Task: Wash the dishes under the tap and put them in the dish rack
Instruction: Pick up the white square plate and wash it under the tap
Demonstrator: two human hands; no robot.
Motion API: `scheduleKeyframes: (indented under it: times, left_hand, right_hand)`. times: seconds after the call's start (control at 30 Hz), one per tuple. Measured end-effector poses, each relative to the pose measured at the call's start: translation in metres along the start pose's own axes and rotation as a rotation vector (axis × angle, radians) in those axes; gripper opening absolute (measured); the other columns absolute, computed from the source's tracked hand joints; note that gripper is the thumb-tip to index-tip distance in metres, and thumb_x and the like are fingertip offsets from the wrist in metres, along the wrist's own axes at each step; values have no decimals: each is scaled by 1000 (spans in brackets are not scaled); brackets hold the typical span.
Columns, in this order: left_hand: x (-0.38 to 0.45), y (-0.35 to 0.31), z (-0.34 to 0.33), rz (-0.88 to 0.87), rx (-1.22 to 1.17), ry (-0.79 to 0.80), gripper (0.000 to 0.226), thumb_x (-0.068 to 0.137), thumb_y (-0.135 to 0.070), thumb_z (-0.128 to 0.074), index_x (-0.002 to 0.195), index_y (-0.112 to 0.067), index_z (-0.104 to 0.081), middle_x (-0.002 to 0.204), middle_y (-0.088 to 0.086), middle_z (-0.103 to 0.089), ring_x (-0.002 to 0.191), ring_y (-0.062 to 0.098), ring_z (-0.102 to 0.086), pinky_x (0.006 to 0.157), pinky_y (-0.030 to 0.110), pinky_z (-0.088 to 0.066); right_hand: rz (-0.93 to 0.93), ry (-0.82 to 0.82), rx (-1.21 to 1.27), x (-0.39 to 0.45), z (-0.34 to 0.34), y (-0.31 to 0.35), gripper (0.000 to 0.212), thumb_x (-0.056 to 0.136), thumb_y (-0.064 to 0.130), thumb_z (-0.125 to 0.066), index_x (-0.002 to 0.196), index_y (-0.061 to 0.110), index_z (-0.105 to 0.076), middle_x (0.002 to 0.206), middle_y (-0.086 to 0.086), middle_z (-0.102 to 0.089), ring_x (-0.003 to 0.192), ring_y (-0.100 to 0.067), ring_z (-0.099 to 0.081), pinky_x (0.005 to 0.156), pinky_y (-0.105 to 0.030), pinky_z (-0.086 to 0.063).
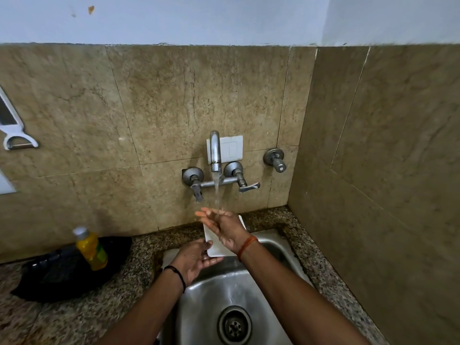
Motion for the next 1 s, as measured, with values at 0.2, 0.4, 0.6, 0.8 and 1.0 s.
scheduleKeyframes:
  times: [0.2, 0.4, 0.6, 0.8, 1.0]
  left_hand:
    - [4, -4, -8, 6, 54, -35, 17, 95, -2, -49, 104, -4, -62, 100, 17, -71, 93, 30, -69, 68, 39, -58]
    - [4, -5, -14, -21, 103, -44, 20, 96, -3, -46, 105, -5, -64, 106, 18, -69, 103, 34, -65, 74, 43, -59]
    - [11, -11, -21, -74, 235, -92, 21, 91, 0, -52, 106, -4, -66, 95, 16, -73, 86, 30, -71, 70, 43, -61]
    - [2, -58, -50, -463, 1247, -280, 14, 84, -11, -53, 86, -6, -66, 99, 18, -69, 91, 34, -65, 68, 32, -49]
    - [-3, -73, -93, -613, 2044, -162, 22, 91, -15, -56, 110, -8, -65, 116, 12, -64, 106, 28, -62, 85, 35, -50]
  right_hand:
    - [37, -234, -294, 8, 0, 1, 44, 94, 40, -56, 56, 19, -47, 38, 9, -37, 29, -3, -29, 31, -15, -19]
    - [16, -17, -108, 10, -10, 2, 23, 100, 8, -41, 96, 8, -63, 69, 0, -59, 40, -3, -47, 38, -15, -37]
    - [106, -314, -268, 9, 10, 6, 38, 85, 44, -68, 60, 16, -60, 39, 9, -46, 29, -4, -32, 33, -14, -24]
    - [205, -665, -168, 18, 50, 39, 31, 90, 33, -62, 69, 11, -59, 65, -3, -56, 55, -15, -49, 48, -25, -41]
    - [133, -559, -75, 25, 62, 62, 19, 91, 14, -63, 76, 4, -62, 67, -6, -56, 56, -18, -52, 53, -24, -42]
Point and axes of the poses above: each hand's wrist, its own x-axis towards the middle knuckle, its own z-axis out of the back of the hand, y = z × x, the point moved 2 cm from there along x, towards the middle knuckle
